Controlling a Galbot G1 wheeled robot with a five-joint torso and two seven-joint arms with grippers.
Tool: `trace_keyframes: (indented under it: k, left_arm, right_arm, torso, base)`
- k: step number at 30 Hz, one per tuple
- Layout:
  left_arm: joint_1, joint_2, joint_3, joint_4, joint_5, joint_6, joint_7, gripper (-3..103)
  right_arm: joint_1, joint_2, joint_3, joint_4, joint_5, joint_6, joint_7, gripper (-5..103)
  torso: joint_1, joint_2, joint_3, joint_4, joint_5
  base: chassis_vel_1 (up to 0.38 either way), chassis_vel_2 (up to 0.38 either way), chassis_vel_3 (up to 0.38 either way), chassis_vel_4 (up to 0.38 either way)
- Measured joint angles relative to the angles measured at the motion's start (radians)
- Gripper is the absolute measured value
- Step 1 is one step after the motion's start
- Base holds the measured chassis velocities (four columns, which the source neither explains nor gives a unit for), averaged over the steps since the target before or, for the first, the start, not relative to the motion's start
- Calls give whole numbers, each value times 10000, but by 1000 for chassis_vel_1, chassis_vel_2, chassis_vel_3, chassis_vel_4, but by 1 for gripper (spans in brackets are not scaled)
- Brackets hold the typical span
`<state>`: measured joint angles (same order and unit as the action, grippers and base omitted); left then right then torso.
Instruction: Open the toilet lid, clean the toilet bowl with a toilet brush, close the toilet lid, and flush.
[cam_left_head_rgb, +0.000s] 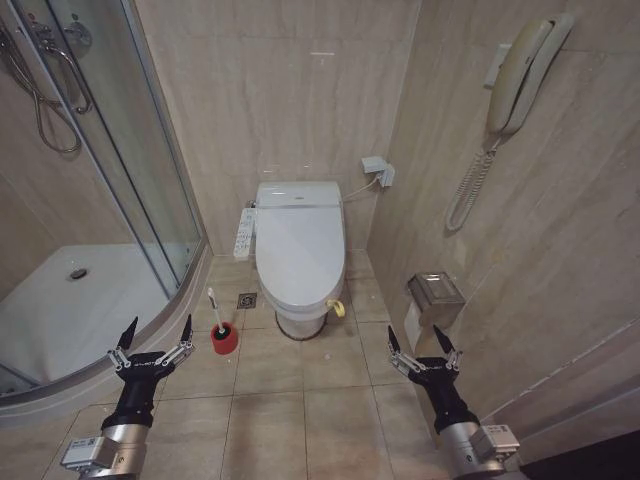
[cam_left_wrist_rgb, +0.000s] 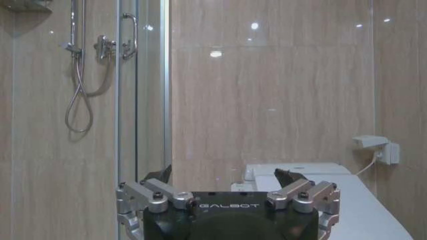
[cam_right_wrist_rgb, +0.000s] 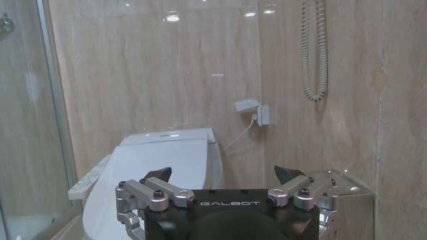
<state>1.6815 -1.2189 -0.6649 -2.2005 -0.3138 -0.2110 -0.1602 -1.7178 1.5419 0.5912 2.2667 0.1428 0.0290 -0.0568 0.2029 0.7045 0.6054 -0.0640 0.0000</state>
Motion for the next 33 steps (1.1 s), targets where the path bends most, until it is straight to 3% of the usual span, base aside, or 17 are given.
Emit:
trace_keyframes:
  k: [33]
  left_arm:
    - [0, 0, 0, 1, 0, 0, 0, 100]
  right_arm:
    - [193, 0, 42, -219, 43, 340, -54, 100]
  torso:
    - [-1, 0, 0, 0, 0]
  base:
    - [0, 0, 0, 0]
